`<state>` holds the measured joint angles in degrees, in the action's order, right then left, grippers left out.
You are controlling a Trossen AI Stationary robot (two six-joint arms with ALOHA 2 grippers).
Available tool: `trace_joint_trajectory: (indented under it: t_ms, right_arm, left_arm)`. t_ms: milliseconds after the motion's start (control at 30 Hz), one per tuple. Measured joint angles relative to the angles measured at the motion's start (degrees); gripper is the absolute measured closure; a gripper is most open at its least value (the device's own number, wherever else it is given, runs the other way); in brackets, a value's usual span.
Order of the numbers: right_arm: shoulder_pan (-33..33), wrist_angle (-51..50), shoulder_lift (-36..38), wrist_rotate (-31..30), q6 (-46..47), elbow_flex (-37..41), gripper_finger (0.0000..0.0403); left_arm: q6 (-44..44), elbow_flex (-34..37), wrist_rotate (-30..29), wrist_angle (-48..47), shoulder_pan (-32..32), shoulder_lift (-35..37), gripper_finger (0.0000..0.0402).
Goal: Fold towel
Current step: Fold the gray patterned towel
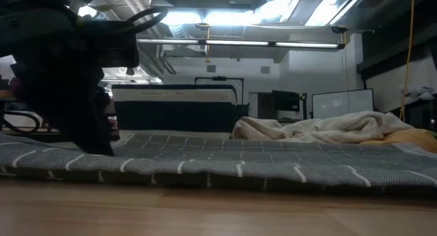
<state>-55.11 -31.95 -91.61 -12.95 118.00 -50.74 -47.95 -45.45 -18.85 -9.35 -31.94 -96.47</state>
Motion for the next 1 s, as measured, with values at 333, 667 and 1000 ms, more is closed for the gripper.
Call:
trace_joint_trajectory:
  t_ms: [333, 667, 1000]
  right_arm:
    - [0.00, 1.07, 0.00, -1.10, -8.35, 0.01, 0.0226]
    - [0.00, 3.33, 0.00, -3.69, -13.34, 0.00, 0.0226]
    - [4.45, -8.00, 0.00, -23.27, -10.12, 0.00, 0.0226]
  left_arm:
    - [-0.25, -0.24, -1.89, -7.66, -0.34, -0.28, 0.0259]
    - [-10.39, -0.13, -9.23, -28.02, 1.86, -0.21, 0.0259]
    - [-11.59, 0.34, -6.77, -15.14, 0.29, 4.22, 0.0259]
